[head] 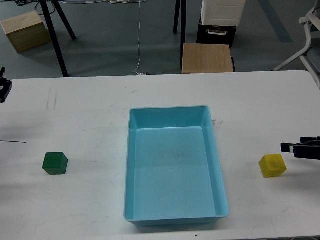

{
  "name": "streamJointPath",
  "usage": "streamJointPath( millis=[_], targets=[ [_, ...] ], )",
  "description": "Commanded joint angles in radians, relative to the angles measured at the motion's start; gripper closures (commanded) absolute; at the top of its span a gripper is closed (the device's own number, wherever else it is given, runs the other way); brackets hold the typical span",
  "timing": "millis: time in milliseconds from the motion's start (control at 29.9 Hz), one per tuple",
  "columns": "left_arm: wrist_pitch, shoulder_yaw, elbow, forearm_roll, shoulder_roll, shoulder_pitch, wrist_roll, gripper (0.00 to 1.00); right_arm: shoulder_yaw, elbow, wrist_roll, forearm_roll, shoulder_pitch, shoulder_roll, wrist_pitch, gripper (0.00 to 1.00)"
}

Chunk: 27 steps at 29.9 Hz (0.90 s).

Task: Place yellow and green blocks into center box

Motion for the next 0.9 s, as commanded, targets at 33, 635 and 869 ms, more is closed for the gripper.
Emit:
streamJointPath(
  millis=[33, 635, 869],
  targets=[
    [0.000, -0.001, 0.003, 0.011, 0.000, 0.000, 0.004, 0.00, -0.002, -0.001, 0.000, -0.040, -0.013, -0.001, 0.001, 0.01],
    [0.000, -0.001, 0.006, 0.048, 0.001, -0.005, -0.001, 0.00, -0.016, -0.010, 0.000, -0.377, 0.011, 0.007, -0.020, 0.01],
    [0.000, -0.001, 0.002, 0.048, -0.003, -0.005, -0.001, 0.00, -0.016, -0.013, 0.000, -0.391, 0.023, 0.008, -0.005, 0.01]
  ],
)
